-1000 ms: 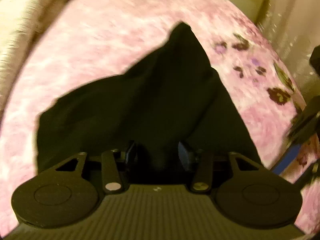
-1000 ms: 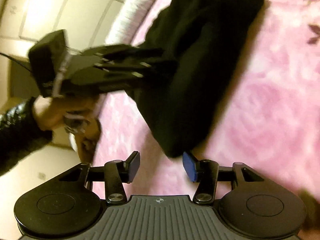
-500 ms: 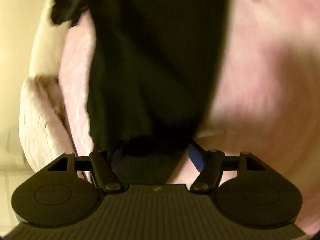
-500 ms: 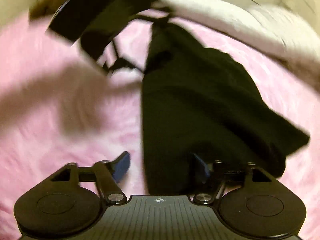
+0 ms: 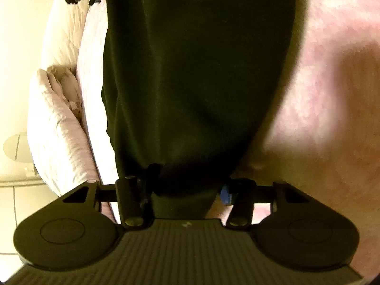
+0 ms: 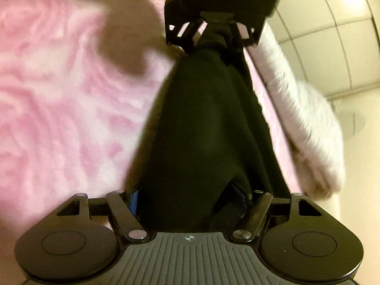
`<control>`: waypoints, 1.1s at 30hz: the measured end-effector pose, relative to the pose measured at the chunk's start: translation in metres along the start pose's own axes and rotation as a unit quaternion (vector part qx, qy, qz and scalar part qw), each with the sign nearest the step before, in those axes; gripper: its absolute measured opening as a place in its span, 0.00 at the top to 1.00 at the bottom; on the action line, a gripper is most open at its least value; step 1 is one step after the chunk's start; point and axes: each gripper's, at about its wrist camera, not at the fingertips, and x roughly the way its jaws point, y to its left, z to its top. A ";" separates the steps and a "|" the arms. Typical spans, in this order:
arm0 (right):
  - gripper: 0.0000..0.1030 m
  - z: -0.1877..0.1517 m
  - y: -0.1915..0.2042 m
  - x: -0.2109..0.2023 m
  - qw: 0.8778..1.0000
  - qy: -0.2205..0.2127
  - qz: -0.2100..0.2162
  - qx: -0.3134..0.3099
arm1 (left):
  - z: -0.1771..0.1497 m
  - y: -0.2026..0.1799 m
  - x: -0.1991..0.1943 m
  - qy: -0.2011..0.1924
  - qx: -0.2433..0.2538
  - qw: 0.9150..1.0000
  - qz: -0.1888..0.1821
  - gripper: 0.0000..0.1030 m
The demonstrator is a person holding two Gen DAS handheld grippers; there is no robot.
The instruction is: Fold clothes
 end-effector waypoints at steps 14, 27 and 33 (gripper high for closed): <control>0.66 -0.125 -0.061 -0.103 0.991 0.033 0.091 0.095 | 0.092 -0.029 -0.163 -0.023 -0.141 0.980 -0.137 0.62; 0.49 -0.135 -0.049 -0.159 0.964 0.137 0.135 0.183 | 0.056 -0.001 -0.227 -0.006 -0.344 0.908 -0.238 0.58; 0.49 -0.133 -0.104 -0.156 0.943 0.114 0.146 0.277 | 0.039 0.057 -0.205 -0.028 -0.488 0.842 -0.228 0.54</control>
